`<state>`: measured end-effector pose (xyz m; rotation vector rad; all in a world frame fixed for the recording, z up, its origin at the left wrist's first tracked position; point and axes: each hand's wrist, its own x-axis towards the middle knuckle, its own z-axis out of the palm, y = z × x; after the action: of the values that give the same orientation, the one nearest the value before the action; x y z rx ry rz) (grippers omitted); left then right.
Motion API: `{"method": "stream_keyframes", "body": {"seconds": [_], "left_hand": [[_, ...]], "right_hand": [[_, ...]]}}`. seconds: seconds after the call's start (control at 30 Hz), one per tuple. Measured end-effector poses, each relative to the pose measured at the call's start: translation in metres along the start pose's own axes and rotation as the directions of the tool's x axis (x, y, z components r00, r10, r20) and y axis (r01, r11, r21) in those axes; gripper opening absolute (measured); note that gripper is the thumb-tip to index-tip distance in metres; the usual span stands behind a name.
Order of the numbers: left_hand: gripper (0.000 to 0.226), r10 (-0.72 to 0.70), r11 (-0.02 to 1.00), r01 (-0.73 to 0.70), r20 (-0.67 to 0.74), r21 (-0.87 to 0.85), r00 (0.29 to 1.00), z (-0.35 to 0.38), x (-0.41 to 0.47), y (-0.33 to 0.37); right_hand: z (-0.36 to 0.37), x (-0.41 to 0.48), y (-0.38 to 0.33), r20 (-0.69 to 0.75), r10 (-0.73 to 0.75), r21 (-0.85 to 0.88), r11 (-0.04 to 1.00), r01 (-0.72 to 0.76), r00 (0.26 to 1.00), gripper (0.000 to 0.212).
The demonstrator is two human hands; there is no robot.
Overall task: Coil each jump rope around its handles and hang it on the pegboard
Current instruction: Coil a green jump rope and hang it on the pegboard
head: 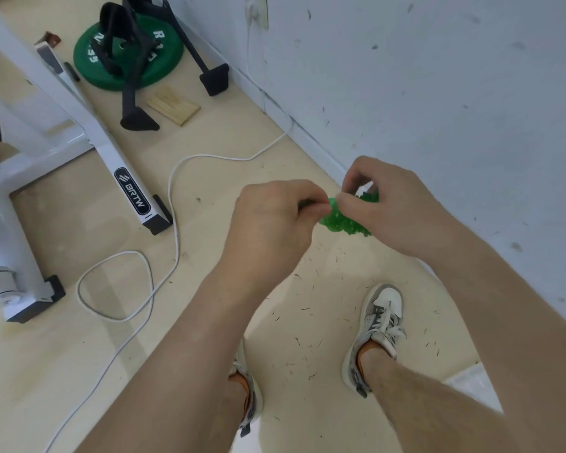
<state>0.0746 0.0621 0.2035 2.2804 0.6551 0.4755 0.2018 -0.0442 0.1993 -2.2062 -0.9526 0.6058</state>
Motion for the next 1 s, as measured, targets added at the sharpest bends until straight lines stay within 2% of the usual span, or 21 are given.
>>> {"method": "stream_keyframes", "body": {"seconds": [0.07,0.17,0.27,0.33,0.43,0.53,0.67,0.73,0.8,0.87,1.0], "left_hand": [[0.006,-0.111,0.989,0.111,0.002,-0.094,0.994,-0.002,0.002,0.0],[0.015,-0.202,0.965,0.196,-0.013,-0.173,0.979,-0.005,0.004,0.002],[0.016,-0.264,0.931,0.254,-0.004,-0.262,0.964,-0.009,0.006,0.001],[0.012,-0.302,0.9,0.291,0.019,-0.326,0.953,-0.012,0.007,0.0],[0.012,-0.344,0.853,0.341,0.067,-0.395,0.937,-0.015,0.008,-0.001],[0.012,-0.349,0.843,0.372,0.131,-0.389,0.928,-0.018,0.007,-0.001],[0.009,-0.384,0.834,0.423,0.178,-0.356,0.906,-0.021,0.009,-0.007],[0.007,-0.434,0.738,0.469,0.191,-0.485,0.88,-0.021,0.01,-0.008],[0.007,-0.485,0.578,0.519,0.246,-0.63,0.839,-0.019,0.009,-0.005],[0.009,-0.485,0.474,0.54,0.306,-0.695,0.819,-0.016,0.009,-0.003],[0.008,-0.394,0.472,0.514,0.35,-0.716,0.85,-0.02,0.011,-0.005]], "right_hand": [[0.0,0.0,-0.002,0.091,0.035,0.137,0.989,-0.048,0.995,0.016],[-0.002,-0.003,-0.005,0.238,0.072,0.248,0.96,-0.132,0.969,0.022],[0.002,-0.006,-0.007,0.329,0.063,0.212,0.967,-0.139,0.942,0.036],[0.006,-0.006,-0.009,0.293,0.068,0.217,0.967,-0.135,0.954,0.043],[0.009,-0.004,-0.01,0.206,0.071,0.269,0.955,-0.126,0.976,0.043],[0.009,-0.004,-0.01,0.11,0.011,0.099,0.995,-0.022,0.994,0.038],[0.009,-0.005,-0.011,-0.032,-0.078,-0.067,0.995,0.076,0.996,0.038],[0.009,-0.005,-0.011,-0.102,-0.11,-0.117,0.988,0.098,0.989,0.038],[0.008,-0.005,-0.013,-0.149,-0.13,-0.126,0.986,0.112,0.98,0.039],[0.009,-0.006,-0.015,-0.153,-0.152,-0.151,0.98,0.129,0.976,0.04],[0.009,-0.006,-0.016,-0.125,-0.183,-0.209,0.966,0.155,0.975,0.039]]}}
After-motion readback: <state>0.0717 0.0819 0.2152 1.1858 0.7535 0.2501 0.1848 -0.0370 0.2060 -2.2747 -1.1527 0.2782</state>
